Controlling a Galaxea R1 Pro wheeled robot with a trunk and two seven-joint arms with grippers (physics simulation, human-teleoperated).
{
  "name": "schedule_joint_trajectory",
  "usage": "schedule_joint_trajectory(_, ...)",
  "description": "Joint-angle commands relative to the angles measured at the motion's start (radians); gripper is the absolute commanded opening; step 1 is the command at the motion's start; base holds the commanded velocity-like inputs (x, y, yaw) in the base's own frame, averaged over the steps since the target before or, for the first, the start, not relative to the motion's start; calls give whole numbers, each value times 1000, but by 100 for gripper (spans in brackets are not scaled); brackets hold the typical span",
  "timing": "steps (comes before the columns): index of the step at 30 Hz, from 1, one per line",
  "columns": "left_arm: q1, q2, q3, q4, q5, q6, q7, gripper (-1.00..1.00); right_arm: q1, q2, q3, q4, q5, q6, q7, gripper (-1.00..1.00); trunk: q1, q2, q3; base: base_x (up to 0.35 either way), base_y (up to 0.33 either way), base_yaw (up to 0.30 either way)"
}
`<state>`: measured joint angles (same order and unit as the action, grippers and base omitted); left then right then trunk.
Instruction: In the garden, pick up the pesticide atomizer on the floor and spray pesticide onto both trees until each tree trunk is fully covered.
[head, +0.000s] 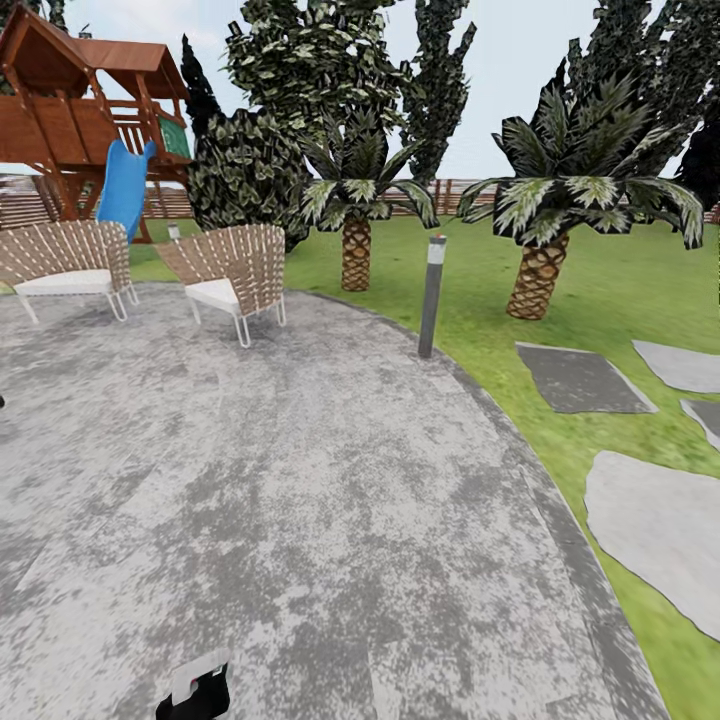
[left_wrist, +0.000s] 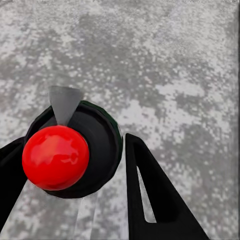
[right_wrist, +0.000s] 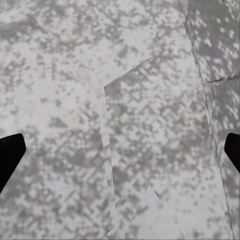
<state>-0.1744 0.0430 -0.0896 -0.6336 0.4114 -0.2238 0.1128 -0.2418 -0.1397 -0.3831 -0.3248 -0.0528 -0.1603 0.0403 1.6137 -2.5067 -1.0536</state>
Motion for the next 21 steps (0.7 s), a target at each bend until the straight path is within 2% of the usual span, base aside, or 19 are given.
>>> schedule_joint_trajectory(1,0,2,-8,0,7,-5,9,-100,-1,0,-3,1,-6,-4,4,100,-1,0,3,0,0,0)
schedule_joint_trajectory(21,0,2,-9,3,7,-5,10,-100,-1,0,-2,1,-4,-4,4,100,-10,5,80,0,0,0)
